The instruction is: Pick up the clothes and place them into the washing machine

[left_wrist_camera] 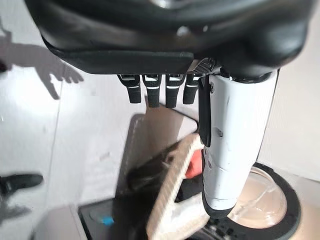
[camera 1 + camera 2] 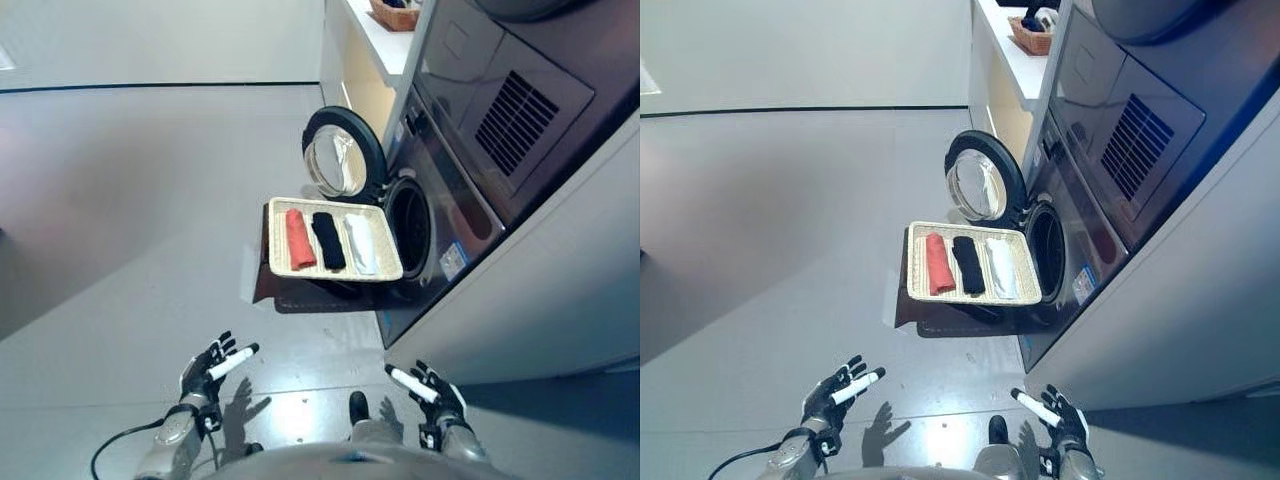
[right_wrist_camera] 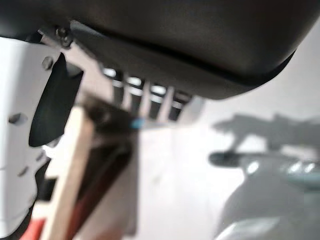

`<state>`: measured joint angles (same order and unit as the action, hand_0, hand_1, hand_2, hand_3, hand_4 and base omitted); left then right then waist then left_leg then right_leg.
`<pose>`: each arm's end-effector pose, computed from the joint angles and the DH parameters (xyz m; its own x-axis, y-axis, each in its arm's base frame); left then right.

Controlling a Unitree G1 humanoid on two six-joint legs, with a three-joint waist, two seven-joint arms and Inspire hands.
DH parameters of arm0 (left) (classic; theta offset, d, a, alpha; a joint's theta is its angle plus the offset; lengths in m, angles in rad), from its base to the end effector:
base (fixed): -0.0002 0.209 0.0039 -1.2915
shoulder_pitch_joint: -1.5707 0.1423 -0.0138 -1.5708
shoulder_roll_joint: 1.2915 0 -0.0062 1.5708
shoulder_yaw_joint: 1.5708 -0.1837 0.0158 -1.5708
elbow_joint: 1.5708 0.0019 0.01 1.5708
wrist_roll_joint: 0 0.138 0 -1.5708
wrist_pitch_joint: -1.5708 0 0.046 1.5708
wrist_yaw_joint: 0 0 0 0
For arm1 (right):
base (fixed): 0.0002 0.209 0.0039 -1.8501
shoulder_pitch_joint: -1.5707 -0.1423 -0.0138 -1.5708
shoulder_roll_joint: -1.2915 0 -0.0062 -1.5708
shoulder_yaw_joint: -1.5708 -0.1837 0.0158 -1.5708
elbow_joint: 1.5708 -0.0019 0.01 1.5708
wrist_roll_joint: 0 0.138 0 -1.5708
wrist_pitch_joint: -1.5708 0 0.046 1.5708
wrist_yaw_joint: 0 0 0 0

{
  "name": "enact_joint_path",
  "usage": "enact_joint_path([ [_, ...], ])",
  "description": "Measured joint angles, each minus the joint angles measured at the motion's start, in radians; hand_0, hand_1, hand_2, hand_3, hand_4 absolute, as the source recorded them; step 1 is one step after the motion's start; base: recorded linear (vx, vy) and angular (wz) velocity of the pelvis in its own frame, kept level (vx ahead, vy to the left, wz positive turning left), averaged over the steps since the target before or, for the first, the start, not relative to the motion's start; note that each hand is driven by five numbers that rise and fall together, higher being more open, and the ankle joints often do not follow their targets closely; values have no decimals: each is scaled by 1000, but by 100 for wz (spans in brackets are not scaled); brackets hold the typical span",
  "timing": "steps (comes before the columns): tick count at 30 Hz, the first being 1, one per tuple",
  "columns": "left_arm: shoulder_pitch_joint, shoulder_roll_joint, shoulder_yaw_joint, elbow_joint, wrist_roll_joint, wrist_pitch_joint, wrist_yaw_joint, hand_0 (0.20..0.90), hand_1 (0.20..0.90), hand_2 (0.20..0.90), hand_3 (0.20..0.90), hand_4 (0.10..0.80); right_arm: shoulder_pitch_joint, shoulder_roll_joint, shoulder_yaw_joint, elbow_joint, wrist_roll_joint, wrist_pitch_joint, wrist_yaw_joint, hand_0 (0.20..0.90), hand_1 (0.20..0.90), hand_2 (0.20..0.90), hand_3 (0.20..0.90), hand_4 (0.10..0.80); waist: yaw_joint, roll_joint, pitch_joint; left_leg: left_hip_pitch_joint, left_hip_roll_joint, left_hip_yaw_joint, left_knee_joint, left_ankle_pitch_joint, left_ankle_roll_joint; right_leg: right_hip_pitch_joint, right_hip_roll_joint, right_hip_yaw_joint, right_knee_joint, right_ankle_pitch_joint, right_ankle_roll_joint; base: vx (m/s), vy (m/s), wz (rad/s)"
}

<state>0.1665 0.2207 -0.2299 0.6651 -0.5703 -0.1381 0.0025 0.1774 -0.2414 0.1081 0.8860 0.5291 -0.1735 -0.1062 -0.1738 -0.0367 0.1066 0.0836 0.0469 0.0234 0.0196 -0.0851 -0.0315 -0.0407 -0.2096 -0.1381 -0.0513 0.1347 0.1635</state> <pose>0.1044 0.1884 -0.0842 0.7483 0.0342 -0.6625 -0.2115 0.9589 -0.1893 0.0709 -0.2219 -0.1004 0.5730 -0.2978 -0.7636 0.4162 0.9083 -0.0419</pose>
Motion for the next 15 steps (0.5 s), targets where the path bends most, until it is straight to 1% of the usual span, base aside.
enact_joint_path([
  [1,2,-26,-11,0,1,1,-1,900,900,900,900,800,-4,-24,0,-7,0,0,-2,900,900,900,900,800,-4,18,4,-5,11,6,21,-31,8,1,5,-4,33,-12,-7,196,-86,4],
  [3,1,-34,-17,-2,9,1,-3,900,900,900,900,800,-4,-26,2,-8,0,0,-1,900,900,900,900,800,-10,23,3,35,15,-8,-25,-27,13,0,8,-1,91,-51,0,196,-111,12],
  [4,-4,-31,-16,-1,9,0,-2,900,900,900,900,800,-5,-25,4,-9,-1,0,0,900,900,900,900,800,-10,24,9,62,20,-28,-49,-21,15,-6,8,-5,138,-74,7,177,-113,12],
  [5,-9,-29,-10,0,9,1,2,900,900,900,900,800,-9,-25,8,-12,-1,0,0,900,900,900,900,800,-13,33,24,98,31,-65,-80,-16,22,-61,10,-9,266,-115,15,141,-118,0],
  [6,-11,-27,-7,2,8,1,5,900,900,900,900,800,-14,-23,9,-13,-1,0,0,900,900,900,900,800,-9,46,28,106,52,-97,-96,-20,28,-114,28,-6,317,-164,19,99,-128,7],
  [7,-12,-16,-6,2,8,1,6,900,900,900,900,800,-12,-13,12,-22,-1,0,1,900,900,900,900,800,-11,50,27,100,68,-110,-91,-29,21,-135,54,-7,260,-153,13,119,-158,20],
  [8,-16,6,-4,2,8,1,9,900,900,900,900,800,-13,-1,20,-28,-1,0,0,900,900,900,900,800,-10,37,24,90,75,-125,-92,-35,11,-148,64,-14,209,-136,3,141,-168,52],
  [9,-18,23,-4,4,8,1,15,900,900,900,900,800,-7,13,20,-27,-1,0,-1,900,900,900,900,800,-16,19,18,88,78,-146,-94,-44,1,-153,71,-12,185,-106,-25,178,-192,91],
  [10,-17,21,4,6,5,2,23,900,900,900,900,800,-1,11,19,-25,-1,1,-1,900,900,900,900,800,-29,26,10,88,105,-172,-104,-49,-10,-135,93,-19,190,-84,-65,175,-193,87],
  [11,-16,7,3,6,3,1,23,900,900,900,900,800,-5,1,18,-24,-1,0,-3,900,900,900,900,800,-27,51,2,86,126,-163,-98,-46,-16,-135,113,-24,197,-98,-68,176,-189,66],
  [12,-17,-1,2,8,0,1,23,900,900,900,900,800,-21,-6,18,-23,-1,0,-4,900,900,900,900,800,-17,65,3,82,136,-159,-88,-41,-30,-142,115,-42,223,-104,-86,141,-184,40],
  [14,-25,-15,0,5,-18,1,25,900,900,900,900,800,-56,-20,19,-23,-1,-1,-1,900,900,900,900,800,-15,74,6,58,136,-158,-32,-28,-51,-145,103,-62,295,-156,-92,103,-176,45],
  [15,-29,-15,-3,5,-22,1,26,900,900,900,900,800,-67,-22,19,-24,-1,-3,-1,900,900,900,900,800,-14,75,5,53,136,-158,-18,-28,-53,-147,98,-66,313,-167,-95,141,-237,39],
])
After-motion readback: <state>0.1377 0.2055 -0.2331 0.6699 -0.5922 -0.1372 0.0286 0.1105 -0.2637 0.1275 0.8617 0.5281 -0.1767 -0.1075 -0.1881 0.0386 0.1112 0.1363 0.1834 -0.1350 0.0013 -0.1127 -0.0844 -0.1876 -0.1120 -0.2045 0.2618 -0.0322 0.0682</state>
